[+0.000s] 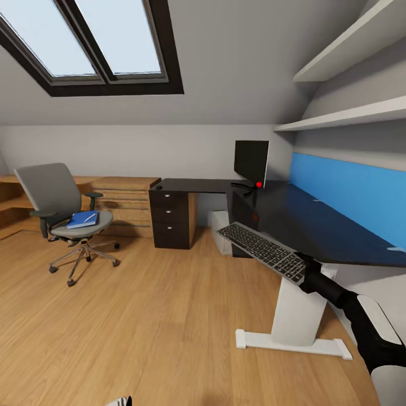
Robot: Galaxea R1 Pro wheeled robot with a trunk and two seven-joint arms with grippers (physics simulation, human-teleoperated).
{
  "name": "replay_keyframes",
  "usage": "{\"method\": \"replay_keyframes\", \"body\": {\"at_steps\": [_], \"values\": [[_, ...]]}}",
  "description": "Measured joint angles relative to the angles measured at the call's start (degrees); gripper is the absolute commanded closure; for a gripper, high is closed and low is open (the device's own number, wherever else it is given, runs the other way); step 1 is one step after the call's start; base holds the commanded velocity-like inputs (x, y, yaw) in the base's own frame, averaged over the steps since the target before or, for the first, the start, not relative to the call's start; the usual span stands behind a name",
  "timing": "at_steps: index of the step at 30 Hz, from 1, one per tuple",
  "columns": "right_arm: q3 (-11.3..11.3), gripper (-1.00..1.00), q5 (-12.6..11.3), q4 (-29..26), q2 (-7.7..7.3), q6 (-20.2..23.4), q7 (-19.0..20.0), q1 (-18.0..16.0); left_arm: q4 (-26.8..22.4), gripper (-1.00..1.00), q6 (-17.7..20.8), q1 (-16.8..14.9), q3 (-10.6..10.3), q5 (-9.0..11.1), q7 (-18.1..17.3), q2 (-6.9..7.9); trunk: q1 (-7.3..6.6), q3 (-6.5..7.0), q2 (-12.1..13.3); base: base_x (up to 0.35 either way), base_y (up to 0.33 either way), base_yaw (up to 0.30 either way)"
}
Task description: In the bedroom, organize the workspace by keeping the computer under the desk, ensuring the monitor is on the desk, placing the keyboard on the desk next to the monitor, placing the mouse on the desk next to the keyboard, moving the folder from the swivel chair onto the desk next to the mouse, stacking the notebook on top of the folder with the pen on top of the notebook, and positioning the swivel chair next to the desk.
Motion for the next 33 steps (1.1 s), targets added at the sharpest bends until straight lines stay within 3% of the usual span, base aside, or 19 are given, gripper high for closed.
{"method": "replay_keyframes", "body": {"at_steps": [10,11,22,33], "values": [[0.75,-1.0,0.02,-0.06,-0.05,0.0,0.0,0.0,0.0,-1.0,0.0,0.0,0.08,0.08,0.0,0.0,0.0,0.0,0.0,0.002,0.001,0.0],[0.83,1.0,0.02,-0.06,-0.06,0.0,0.0,0.0,0.0,-1.0,0.0,0.0,0.09,0.07,0.0,0.0,0.0,0.0,0.0,0.0,0.0,0.0],[1.13,1.0,-0.17,-0.1,-0.12,-0.07,0.08,-0.01,0.0,-1.0,0.0,0.0,-0.03,-0.07,0.0,0.0,0.0,0.0,0.0,0.0,0.0,0.0],[2.2,1.0,0.46,-0.74,0.26,-0.48,0.51,0.0,0.0,-1.0,0.0,0.0,0.23,-0.09,0.09,0.0,-2.41,1.97,4.4,0.0,0.0,0.0]]}}
